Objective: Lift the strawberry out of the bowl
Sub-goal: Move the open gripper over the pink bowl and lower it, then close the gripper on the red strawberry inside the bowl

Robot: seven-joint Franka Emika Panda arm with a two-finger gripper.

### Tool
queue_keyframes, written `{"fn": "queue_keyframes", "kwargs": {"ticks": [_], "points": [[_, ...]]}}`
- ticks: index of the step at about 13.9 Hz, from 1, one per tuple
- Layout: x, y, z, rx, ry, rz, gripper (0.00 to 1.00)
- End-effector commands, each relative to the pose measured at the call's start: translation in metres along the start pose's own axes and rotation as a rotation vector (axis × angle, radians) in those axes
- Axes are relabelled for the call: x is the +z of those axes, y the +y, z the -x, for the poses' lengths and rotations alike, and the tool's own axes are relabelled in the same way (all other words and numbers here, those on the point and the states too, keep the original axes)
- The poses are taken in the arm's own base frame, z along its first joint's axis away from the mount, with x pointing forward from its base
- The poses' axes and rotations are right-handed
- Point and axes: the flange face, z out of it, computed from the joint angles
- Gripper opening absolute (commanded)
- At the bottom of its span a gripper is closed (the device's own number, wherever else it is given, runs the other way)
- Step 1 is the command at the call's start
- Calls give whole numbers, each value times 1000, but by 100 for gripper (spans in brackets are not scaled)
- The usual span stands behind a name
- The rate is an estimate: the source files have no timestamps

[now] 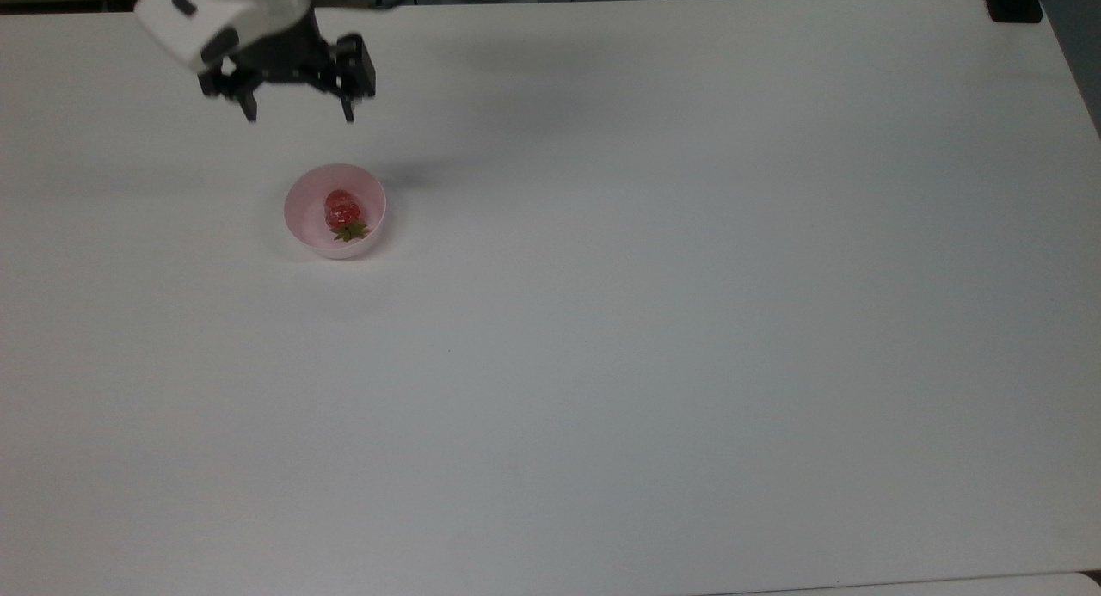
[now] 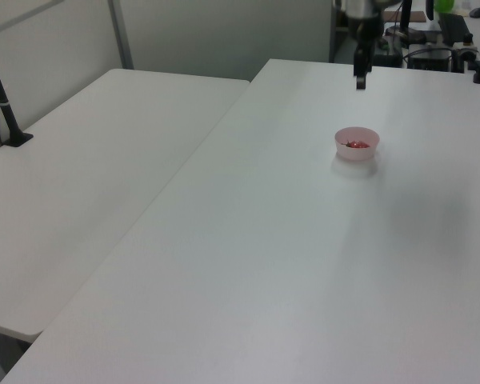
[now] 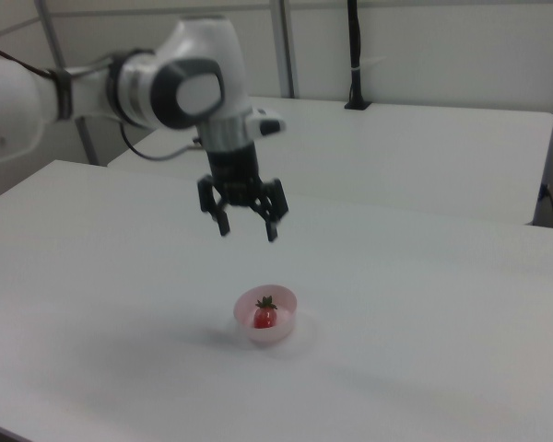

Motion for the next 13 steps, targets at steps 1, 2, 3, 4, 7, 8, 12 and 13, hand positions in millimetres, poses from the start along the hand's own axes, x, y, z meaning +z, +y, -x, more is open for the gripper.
{"fn": "queue_keyframes", "kwargs": {"ticks": [1,2,3,4,7,8,12,13], "points": [[58,-15,-18,-64,0,24,98],[74,-16,-21,-136,-10,25,94],[85,-18,-23,-172,-20,25,89],[92,-20,-25,-190,-29,25,85],[114,-21,-23,-343,-66,12,74],[118,-20,-23,-355,-73,10,74],[147,-25,-20,-384,-66,26,71],[149,-23,-21,-392,-58,31,70]]}}
